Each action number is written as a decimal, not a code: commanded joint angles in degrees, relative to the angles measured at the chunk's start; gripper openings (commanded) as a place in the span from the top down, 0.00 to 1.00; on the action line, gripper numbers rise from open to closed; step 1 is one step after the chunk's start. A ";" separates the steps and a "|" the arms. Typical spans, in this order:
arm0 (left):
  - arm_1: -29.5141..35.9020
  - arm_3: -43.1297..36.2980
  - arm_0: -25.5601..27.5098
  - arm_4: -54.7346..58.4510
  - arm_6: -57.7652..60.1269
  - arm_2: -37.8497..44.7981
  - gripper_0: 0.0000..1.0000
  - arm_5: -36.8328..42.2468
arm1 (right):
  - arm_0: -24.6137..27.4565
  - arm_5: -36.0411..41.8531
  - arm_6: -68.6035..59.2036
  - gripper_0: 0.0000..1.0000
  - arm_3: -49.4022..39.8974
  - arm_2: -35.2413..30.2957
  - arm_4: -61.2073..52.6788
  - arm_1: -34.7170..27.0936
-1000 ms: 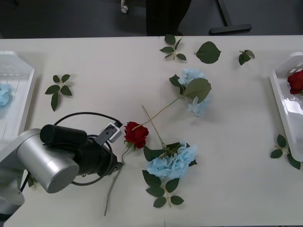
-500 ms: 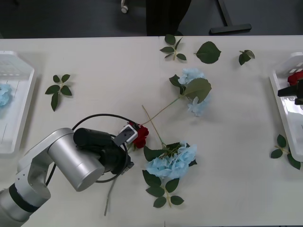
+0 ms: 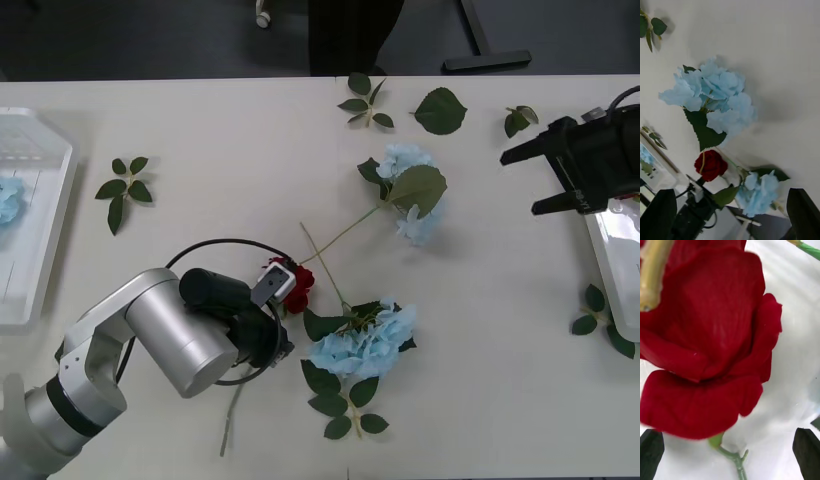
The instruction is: Place the red flowers into the right box and the blue flowers into the left box. If a person shows an open palm, hand one flower to the person first, then continue sorting.
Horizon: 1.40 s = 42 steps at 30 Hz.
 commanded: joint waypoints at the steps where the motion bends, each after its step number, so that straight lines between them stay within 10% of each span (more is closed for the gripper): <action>1: -2.05 0.40 -2.62 0.81 3.64 -1.00 0.00 -0.81 | -1.85 1.89 -5.84 0.13 -2.05 -0.59 0.76 4.09; 12: -3.28 2.95 -3.59 0.98 4.17 -1.00 0.05 -0.90 | -3.69 0.75 -22.37 0.07 -4.07 -0.68 5.77 13.59; 17: -3.28 3.12 -3.77 0.72 4.69 -1.53 0.81 -1.34 | -5.72 0.66 -29.57 0.06 -5.83 -0.77 11.04 18.24; 20: -3.28 3.21 -3.77 -0.16 4.87 -1.61 0.99 -1.69 | -7.56 0.39 -33.97 0.05 -5.83 -0.51 14.82 20.97; 42: 0.41 1.01 -3.68 -5.17 5.22 -2.76 1.00 -3.36 | -14.94 -1.63 -53.04 0.02 -0.21 8.63 42.51 31.25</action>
